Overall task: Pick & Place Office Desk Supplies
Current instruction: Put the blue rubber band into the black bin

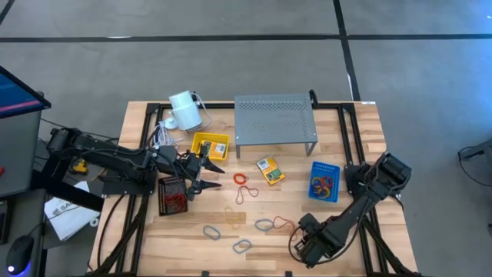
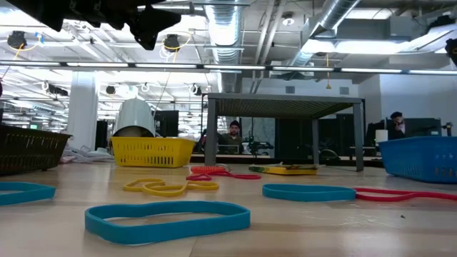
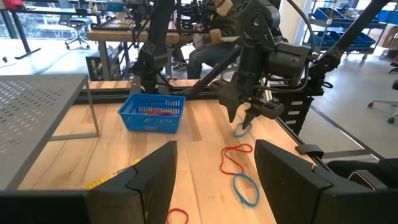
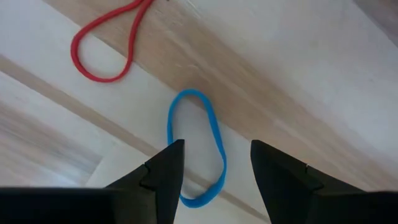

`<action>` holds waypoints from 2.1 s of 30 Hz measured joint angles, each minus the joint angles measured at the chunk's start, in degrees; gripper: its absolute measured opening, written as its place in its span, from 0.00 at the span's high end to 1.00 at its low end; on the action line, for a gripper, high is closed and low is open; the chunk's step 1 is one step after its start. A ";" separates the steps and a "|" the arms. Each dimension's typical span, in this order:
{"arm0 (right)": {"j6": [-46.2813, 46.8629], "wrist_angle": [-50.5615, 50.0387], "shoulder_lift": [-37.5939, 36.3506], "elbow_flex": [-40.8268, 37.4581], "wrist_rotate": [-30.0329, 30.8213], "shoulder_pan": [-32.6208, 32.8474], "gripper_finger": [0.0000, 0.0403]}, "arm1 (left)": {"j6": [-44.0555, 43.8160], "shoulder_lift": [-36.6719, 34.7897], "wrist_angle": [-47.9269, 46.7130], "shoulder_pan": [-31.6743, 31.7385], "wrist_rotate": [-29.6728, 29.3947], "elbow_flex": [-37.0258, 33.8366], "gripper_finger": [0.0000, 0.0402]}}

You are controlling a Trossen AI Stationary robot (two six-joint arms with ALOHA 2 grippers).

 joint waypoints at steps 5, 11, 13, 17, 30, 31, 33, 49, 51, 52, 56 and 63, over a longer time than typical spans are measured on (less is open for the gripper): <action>0.00 0.56 0.00 -0.32 0.18 0.00 0.59 | 0.00 0.00 -0.16 -0.02 0.00 0.00 0.47; 0.00 5.43 -0.08 -3.57 0.22 0.07 0.65 | 0.01 0.00 -0.36 0.00 -0.02 0.00 0.47; 0.00 5.76 -0.15 -3.87 0.24 0.07 0.67 | 0.02 0.00 -0.35 0.00 -0.02 0.00 0.47; 0.00 5.95 -0.25 -4.29 0.18 0.00 0.72 | 0.02 0.00 -0.35 0.00 -0.04 0.00 0.47; -1.68 5.07 -0.07 -3.49 0.32 0.11 0.99 | 0.02 0.00 -0.29 0.00 -0.04 0.00 0.47; -1.70 4.52 0.05 -3.07 0.60 0.11 0.99 | 0.02 0.00 -0.15 -0.01 -0.06 0.00 0.47; -2.11 3.39 0.15 -1.99 1.50 0.15 0.99 | 0.02 0.00 0.26 -0.01 -0.04 0.00 0.47; -5.22 -11.63 -2.82 8.63 16.37 -0.04 1.00 | -1.97 4.75 11.22 -0.06 4.94 0.00 0.47; -6.81 -11.88 -4.64 8.70 20.07 -0.53 1.00 | -2.91 6.79 14.98 -0.04 4.93 0.02 0.47; -7.99 -12.30 -5.60 8.72 22.05 -0.85 1.00 | -3.21 7.93 16.80 -0.04 4.92 0.02 0.47; -14.25 -14.27 -10.25 8.72 29.75 -3.46 1.00 | -4.76 12.44 23.67 -0.02 4.92 0.02 0.47; -34.33 -13.17 -19.16 8.72 40.59 -12.55 1.00 | -7.56 15.98 25.48 0.00 4.92 3.26 0.47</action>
